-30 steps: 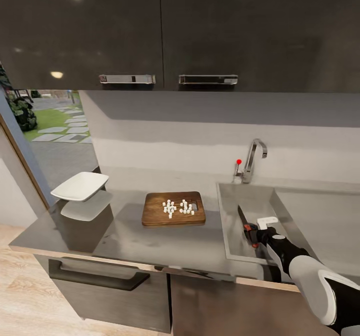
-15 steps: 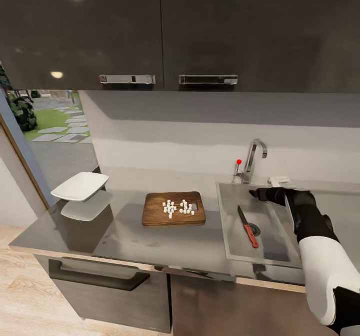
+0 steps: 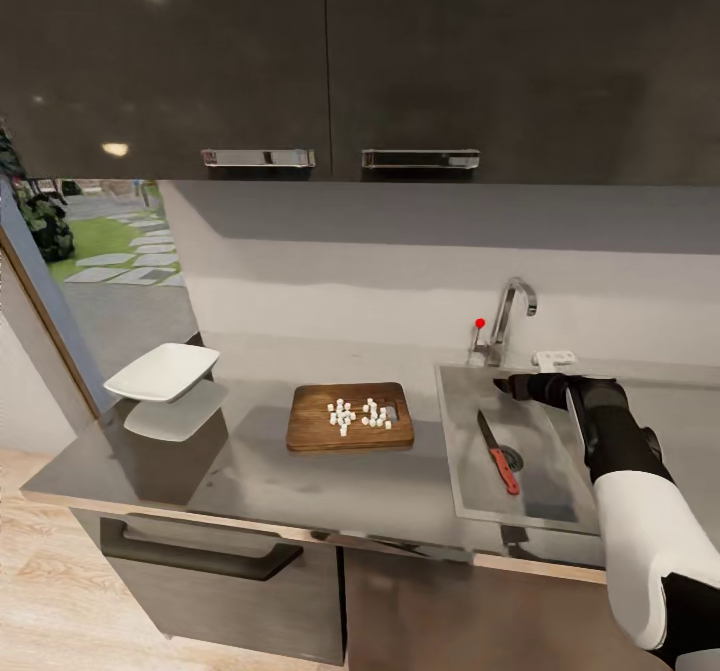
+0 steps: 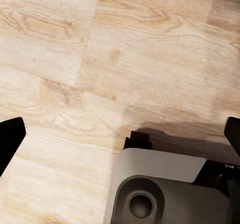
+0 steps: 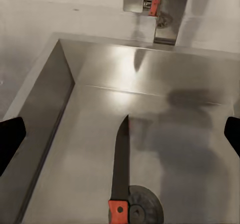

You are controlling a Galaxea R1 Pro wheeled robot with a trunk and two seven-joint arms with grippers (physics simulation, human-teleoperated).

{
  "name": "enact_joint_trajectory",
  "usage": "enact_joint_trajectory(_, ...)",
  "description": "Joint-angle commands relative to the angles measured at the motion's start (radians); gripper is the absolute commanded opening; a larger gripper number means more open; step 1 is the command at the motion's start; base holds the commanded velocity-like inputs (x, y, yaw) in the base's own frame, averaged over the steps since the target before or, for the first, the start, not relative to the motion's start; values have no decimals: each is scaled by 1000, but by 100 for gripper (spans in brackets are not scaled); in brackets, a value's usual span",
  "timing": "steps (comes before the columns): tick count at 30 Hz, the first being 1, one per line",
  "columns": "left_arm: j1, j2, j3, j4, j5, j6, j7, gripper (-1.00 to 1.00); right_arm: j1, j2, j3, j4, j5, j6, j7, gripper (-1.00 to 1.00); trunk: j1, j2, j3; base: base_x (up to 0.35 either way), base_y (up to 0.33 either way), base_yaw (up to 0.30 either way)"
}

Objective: In the kitchen, take the Vidalia onion out of the sink, dice it on the chopping board with the paring knife, put the diced onion into the bowl on the countertop, then place both the paring knife and the chopping board into the sink.

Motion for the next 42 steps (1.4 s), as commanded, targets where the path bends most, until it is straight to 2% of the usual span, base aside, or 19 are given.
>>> enact_joint_trajectory(1, -2, 0, -8, 4, 8, -7, 0, 100, -1, 0, -3, -1, 11, 3, 9, 100, 0, -1, -1, 0, 223, 0)
enact_joint_trajectory(12, -2, 0, -8, 4, 8, -7, 0, 100, -1, -1, -3, -3, 11, 4, 9, 100, 0, -1, 0, 0, 203, -22)
enact_joint_trajectory(29, -2, 0, -9, 5, 8, -5, 0, 100, -1, 0, -2, -2, 10, 4, 8, 100, 0, -1, 18, 0, 9, -203)
enact_joint_trajectory(42, -2, 0, -10, 5, 8, -5, 0, 100, -1, 0, -2, -1, 11, 4, 7, 100, 0, -1, 32, 21, 258, -207)
